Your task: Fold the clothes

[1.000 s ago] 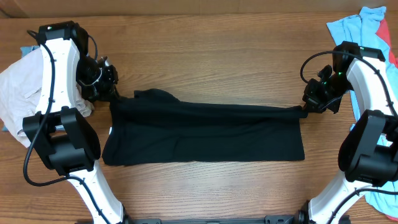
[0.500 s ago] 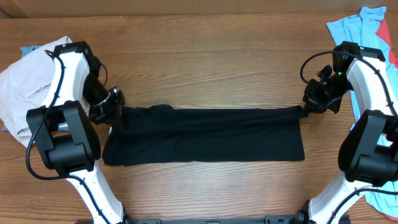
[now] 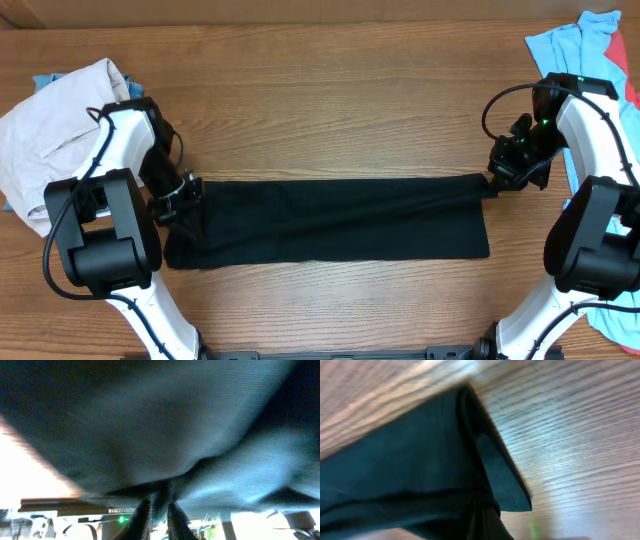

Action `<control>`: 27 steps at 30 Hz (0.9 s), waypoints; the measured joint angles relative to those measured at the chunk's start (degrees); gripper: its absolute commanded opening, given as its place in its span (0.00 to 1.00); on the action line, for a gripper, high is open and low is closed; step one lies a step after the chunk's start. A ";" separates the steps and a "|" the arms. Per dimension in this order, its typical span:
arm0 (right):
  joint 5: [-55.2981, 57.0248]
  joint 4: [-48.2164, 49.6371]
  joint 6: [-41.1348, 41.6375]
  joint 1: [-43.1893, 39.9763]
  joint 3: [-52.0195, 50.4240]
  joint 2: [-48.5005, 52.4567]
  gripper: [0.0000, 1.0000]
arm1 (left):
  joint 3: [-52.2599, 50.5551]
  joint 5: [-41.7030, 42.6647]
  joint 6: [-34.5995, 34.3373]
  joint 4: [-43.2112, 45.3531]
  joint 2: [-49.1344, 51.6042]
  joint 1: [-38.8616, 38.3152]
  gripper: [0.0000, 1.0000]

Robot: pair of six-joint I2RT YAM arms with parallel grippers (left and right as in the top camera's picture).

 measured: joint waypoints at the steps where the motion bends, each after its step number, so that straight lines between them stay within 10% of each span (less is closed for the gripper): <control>1: 0.24 -0.02 0.00 0.00 -0.13 0.00 0.06 | -0.94 -0.37 -0.11 0.39 0.00 -0.02 0.26; 27: 4.35 -0.48 -0.31 -0.02 -3.15 -0.02 0.48 | 6.38 3.76 -0.22 3.32 -12.07 -1.16 0.19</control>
